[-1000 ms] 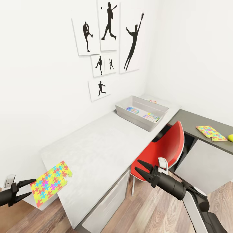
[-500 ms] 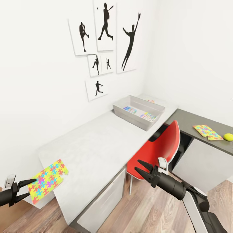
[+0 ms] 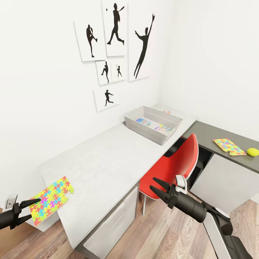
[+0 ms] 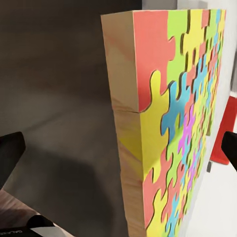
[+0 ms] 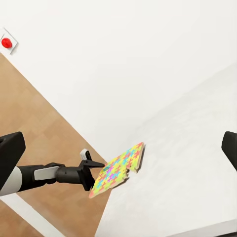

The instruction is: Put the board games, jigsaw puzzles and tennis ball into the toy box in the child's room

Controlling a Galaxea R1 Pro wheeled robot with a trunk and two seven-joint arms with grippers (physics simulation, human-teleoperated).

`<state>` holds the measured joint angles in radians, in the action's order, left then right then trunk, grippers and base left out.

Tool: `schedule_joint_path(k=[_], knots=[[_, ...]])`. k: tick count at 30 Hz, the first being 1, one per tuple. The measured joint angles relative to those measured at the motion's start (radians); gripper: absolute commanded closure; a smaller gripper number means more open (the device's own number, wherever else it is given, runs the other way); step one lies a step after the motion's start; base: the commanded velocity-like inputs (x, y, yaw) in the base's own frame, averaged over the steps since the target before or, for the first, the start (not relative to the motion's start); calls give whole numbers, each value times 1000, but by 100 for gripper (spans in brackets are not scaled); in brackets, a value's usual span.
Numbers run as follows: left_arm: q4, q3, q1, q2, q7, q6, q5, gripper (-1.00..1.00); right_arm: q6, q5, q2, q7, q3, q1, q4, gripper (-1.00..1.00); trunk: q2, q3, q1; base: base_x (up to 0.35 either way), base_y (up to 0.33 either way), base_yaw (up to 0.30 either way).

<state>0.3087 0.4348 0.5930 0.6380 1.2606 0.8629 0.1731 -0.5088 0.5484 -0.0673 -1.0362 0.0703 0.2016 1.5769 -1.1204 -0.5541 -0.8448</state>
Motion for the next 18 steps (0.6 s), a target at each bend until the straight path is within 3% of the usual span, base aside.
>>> schedule_joint_path(k=[18], knots=[[5,1,6,1,10,17,9,100,0,0,0,0,0,0,0,-100,0,0,0,0,0,0]])
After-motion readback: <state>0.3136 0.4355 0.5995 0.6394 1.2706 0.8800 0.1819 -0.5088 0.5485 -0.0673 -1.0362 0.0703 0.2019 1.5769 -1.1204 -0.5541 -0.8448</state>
